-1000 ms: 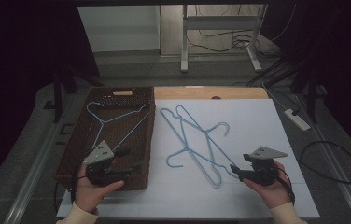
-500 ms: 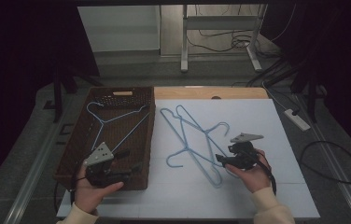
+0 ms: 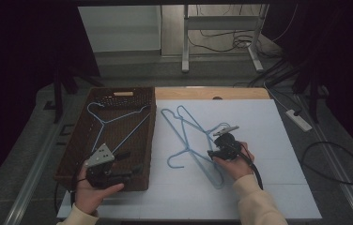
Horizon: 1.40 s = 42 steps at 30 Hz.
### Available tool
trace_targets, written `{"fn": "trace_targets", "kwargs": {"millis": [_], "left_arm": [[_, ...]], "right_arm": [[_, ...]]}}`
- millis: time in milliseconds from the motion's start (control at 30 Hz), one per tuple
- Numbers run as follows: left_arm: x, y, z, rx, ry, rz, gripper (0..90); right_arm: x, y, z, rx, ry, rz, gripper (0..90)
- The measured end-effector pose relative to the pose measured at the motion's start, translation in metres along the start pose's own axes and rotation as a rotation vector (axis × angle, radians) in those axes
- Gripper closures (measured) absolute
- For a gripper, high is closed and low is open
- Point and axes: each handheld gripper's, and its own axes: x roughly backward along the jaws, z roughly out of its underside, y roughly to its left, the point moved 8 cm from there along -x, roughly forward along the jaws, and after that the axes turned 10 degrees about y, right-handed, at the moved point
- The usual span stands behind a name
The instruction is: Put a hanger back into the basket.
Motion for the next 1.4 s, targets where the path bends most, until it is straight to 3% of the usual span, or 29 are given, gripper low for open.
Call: {"fn": "trace_targets", "kwargs": {"millis": [167, 400, 533, 600, 700, 767, 967, 1067, 1400], "left_arm": [[0.000, 0.000, 0.000, 0.000, 0.002, 0.002, 32.1], [0.003, 0.002, 0.000, 0.003, -0.015, -0.007, 32.5], [0.004, 0.001, -0.002, -0.002, -0.023, -0.005, 32.6], [0.004, 0.002, -0.001, -0.002, -0.019, -0.005, 32.5], [0.003, 0.003, -0.001, 0.002, -0.018, -0.005, 32.5], [0.004, 0.004, -0.001, 0.007, -0.022, -0.005, 32.6], [0.006, 0.004, -0.001, 0.009, -0.025, -0.006, 32.6], [0.007, 0.004, -0.002, 0.009, -0.029, -0.006, 33.2], [0.007, 0.003, -0.002, 0.005, -0.028, -0.009, 33.3]], "right_arm": [[-0.004, 0.002, -0.005, 0.006, 0.036, 0.031, 55.0], [-0.009, 0.005, -0.005, -0.018, 0.102, 0.041, 64.7], [-0.009, 0.007, -0.005, -0.040, 0.115, 0.035, 72.6], [-0.009, 0.009, -0.005, -0.088, 0.137, 0.026, 78.0], [-0.009, 0.009, -0.005, -0.114, 0.146, 0.021, 82.2], [-0.007, 0.005, -0.005, -0.129, 0.138, 0.046, 85.3], [0.001, 0.001, -0.003, -0.143, 0.113, 0.036, 86.7], [0.010, 0.000, 0.002, -0.109, 0.083, 0.036, 87.0], [0.026, -0.001, 0.011, -0.069, 0.015, 0.030, 87.3]]}}
